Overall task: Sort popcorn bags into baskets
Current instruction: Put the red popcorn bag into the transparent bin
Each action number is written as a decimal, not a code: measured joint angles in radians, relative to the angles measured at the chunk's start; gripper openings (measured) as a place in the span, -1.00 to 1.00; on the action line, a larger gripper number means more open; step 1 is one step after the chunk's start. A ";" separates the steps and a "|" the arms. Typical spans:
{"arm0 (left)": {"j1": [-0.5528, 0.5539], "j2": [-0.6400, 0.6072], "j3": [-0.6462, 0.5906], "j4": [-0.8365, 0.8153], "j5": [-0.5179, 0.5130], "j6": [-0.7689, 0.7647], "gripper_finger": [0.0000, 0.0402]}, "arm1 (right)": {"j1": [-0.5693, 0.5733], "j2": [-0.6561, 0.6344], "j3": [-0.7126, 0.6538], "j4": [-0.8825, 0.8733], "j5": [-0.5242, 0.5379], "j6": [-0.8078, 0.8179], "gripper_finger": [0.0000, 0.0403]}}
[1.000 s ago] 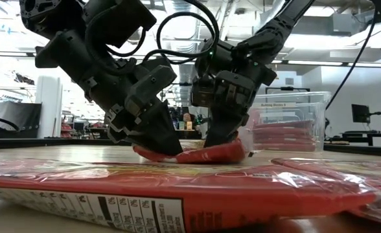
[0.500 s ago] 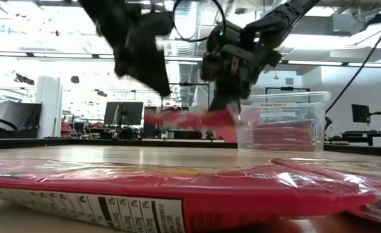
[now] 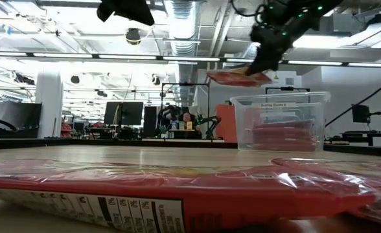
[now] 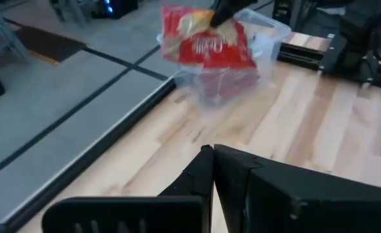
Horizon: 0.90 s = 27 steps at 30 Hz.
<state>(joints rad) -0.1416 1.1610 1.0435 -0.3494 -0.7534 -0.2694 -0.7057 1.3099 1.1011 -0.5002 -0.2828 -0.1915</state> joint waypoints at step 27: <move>0.035 0.135 0.000 -0.084 0.072 -0.042 -1.00 | -0.318 0.117 0.001 -0.257 0.213 -0.294 -0.84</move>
<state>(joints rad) -0.1062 1.2964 1.0435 -0.4336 -0.6812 -0.3112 -1.0235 1.4269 1.1019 -0.7570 -0.0699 -0.4859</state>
